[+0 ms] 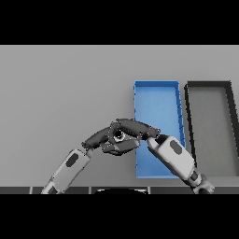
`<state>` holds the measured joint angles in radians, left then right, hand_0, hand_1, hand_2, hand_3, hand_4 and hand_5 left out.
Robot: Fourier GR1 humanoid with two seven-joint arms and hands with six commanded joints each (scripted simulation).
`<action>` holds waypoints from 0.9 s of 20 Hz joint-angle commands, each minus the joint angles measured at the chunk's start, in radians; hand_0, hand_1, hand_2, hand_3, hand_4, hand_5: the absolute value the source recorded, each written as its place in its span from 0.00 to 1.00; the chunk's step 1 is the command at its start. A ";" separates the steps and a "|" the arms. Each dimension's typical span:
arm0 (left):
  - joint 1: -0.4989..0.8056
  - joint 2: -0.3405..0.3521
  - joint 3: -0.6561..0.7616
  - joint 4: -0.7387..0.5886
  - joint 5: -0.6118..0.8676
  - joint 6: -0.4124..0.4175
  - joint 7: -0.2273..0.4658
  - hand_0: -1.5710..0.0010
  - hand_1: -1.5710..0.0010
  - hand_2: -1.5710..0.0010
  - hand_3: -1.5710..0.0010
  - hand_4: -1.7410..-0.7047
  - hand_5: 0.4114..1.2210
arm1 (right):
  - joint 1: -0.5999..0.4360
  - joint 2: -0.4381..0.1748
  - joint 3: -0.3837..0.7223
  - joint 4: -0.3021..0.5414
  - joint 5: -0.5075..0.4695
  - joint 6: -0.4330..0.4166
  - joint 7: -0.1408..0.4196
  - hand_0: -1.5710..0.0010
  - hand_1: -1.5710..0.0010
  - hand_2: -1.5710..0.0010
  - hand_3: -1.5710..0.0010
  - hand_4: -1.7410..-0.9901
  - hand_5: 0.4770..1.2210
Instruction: Pick up the blue pipe and place it into the blue bin.
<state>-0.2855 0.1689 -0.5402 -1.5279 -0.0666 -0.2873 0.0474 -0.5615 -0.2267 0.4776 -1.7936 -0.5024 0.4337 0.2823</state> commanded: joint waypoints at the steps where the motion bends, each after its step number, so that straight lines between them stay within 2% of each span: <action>1: 0.002 -0.004 -0.005 -0.002 -0.001 0.000 0.006 0.99 0.99 1.00 0.99 0.81 0.16 | -0.022 -0.004 -0.011 -0.004 -0.032 -0.017 0.030 0.00 0.00 0.00 0.00 0.27 1.00; 5: 0.006 -0.005 -0.007 -0.011 -0.002 0.007 0.014 1.00 1.00 1.00 1.00 0.80 0.12 | -0.119 -0.038 -0.078 -0.034 -0.232 -0.118 0.192 0.00 0.00 0.00 0.00 0.11 1.00; 6: 0.009 -0.006 -0.012 -0.007 -0.001 0.002 0.013 1.00 1.00 1.00 1.00 0.80 0.11 | -0.160 -0.046 -0.111 -0.040 -0.287 -0.156 0.233 0.00 0.00 0.00 0.00 0.09 0.96; 8: 0.006 -0.006 -0.008 -0.010 0.008 -0.001 0.040 1.00 1.00 1.00 1.00 0.79 0.11 | -0.243 -0.076 -0.182 -0.041 -0.398 -0.203 0.213 0.00 0.00 0.00 0.00 0.06 0.91; 9: 0.014 0.006 -0.005 -0.028 0.016 -0.007 0.031 1.00 1.00 1.00 1.00 0.80 0.11 | -0.295 -0.084 -0.208 -0.021 -0.429 -0.230 0.197 0.00 0.00 0.00 0.00 0.04 0.89; 12: 0.034 0.012 -0.021 -0.042 -0.001 -0.003 0.012 1.00 1.00 1.00 1.00 0.80 0.11 | -0.408 -0.148 -0.274 0.041 -0.425 -0.279 0.154 0.00 0.00 0.00 0.00 0.02 0.86; 14: 0.038 0.012 -0.021 -0.049 -0.002 0.001 0.011 1.00 1.00 1.00 1.00 0.81 0.10 | -0.478 -0.193 -0.313 0.119 -0.410 -0.321 0.153 0.00 0.00 0.00 0.00 0.01 0.85; 16: 0.032 0.012 -0.011 -0.047 0.014 -0.008 0.005 1.00 1.00 1.00 1.00 0.80 0.10 | -0.514 -0.228 -0.341 0.205 -0.365 -0.356 0.137 0.00 0.00 0.00 0.00 0.01 0.87; 18: 0.028 0.014 -0.005 -0.040 0.019 -0.011 0.015 1.00 1.00 1.00 1.00 0.80 0.10 | -0.497 -0.268 -0.358 0.289 -0.328 -0.362 0.142 0.00 0.00 0.00 0.00 0.01 0.88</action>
<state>-0.2573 0.1826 -0.5454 -1.5680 -0.0477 -0.2980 0.0625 -1.0573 -0.4962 0.1187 -1.5024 -0.8302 0.0693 0.4281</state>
